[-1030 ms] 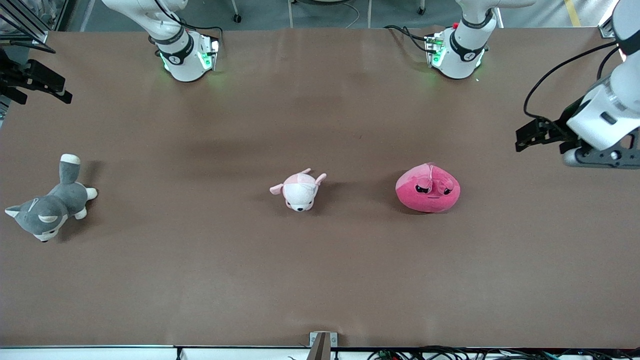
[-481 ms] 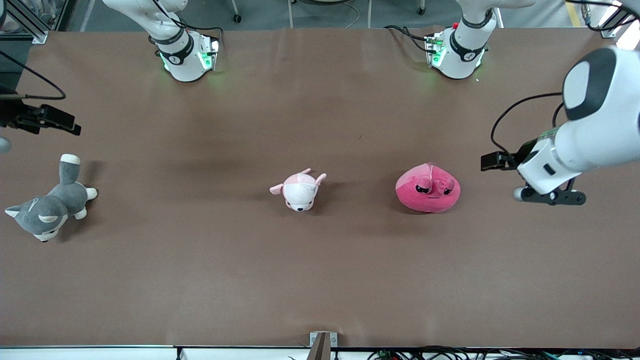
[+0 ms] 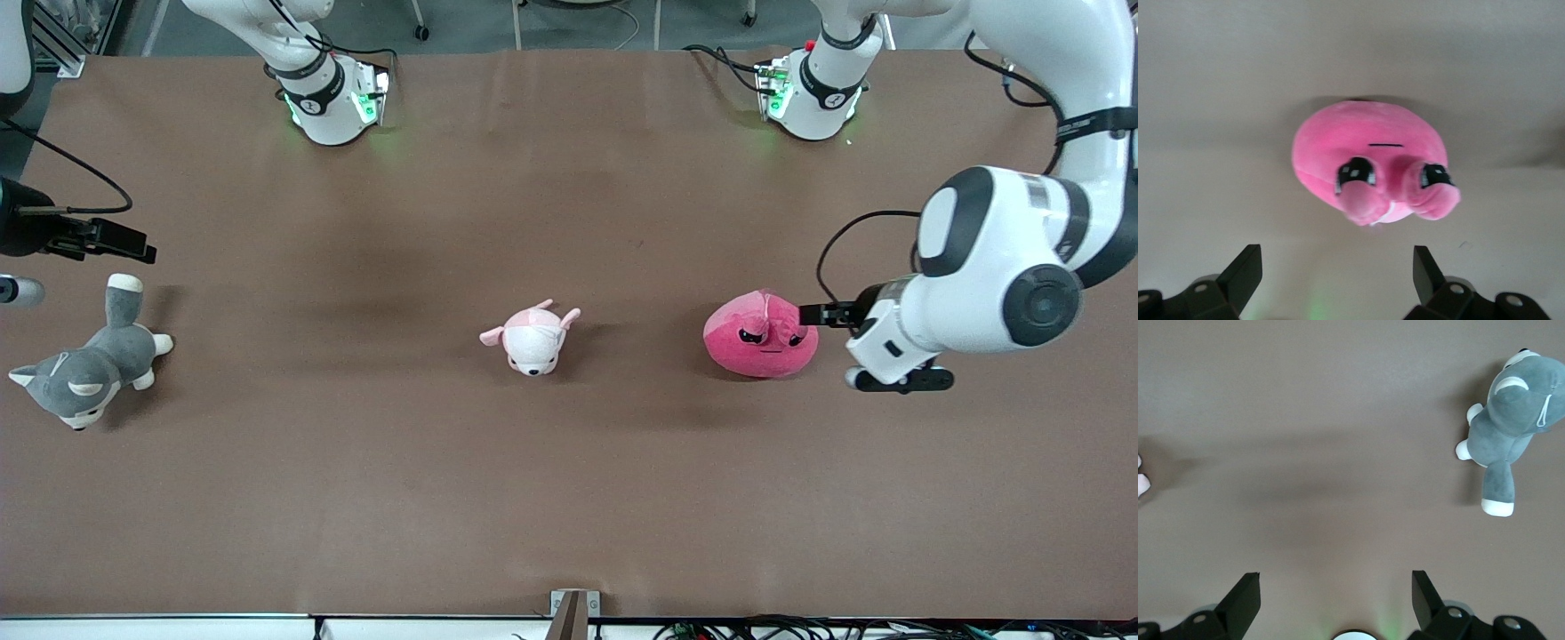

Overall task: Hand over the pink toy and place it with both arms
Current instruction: 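Close the left gripper on the hot-pink plush and lift it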

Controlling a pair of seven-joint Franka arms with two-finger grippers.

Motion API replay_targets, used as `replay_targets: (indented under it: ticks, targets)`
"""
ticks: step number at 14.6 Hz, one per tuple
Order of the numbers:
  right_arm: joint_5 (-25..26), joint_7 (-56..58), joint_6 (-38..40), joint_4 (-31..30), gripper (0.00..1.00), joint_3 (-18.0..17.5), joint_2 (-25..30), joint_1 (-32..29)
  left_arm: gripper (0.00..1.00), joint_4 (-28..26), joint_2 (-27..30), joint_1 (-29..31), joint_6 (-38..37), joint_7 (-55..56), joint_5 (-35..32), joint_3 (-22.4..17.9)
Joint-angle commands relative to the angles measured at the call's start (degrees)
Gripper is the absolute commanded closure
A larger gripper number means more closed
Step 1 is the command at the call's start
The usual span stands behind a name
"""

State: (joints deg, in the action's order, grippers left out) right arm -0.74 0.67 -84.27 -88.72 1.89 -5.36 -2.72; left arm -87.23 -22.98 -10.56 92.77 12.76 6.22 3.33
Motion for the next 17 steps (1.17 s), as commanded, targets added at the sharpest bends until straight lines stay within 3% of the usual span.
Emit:
replay_targets:
  ticks: [1, 7, 9, 11, 15, 17]
  targets:
    - [1.3, 0.4, 0.2, 0.8, 0.00, -0.4, 0.0, 0.0, 0.01, 0.4, -2.1, -1.0, 1.2, 0.9, -0.2, -0.2]
    - [1.2, 0.2, 0.2, 0.8, 0.00, -0.5, 0.0, 0.3, 0.02, 0.2, -6.1, -0.8, 2.2, 0.9, -0.2, -0.2]
    - [1.2, 0.2, 0.2, 0.8, 0.00, -0.5, 0.0, 0.2, 0.08, 0.0, -6.9, -0.8, 2.2, 1.0, -0.2, -0.2]
    - [1.2, 0.1, 0.2, 0.8, 0.00, -0.5, 0.0, 0.2, 0.23, -0.2, -6.9, -0.7, 2.2, 1.0, -0.2, -0.3]
    - [1.4, 0.2, 0.2, 0.8, 0.00, -0.5, 0.0, 0.3, 0.74, -0.7, -6.9, -0.9, 1.8, 1.4, -1.1, -0.3]
    - [1.4, 0.3, 0.2, 0.8, 0.00, -0.5, 0.0, 0.3, 0.84, -1.0, -6.8, -0.7, 1.7, 1.8, -1.4, -0.3]
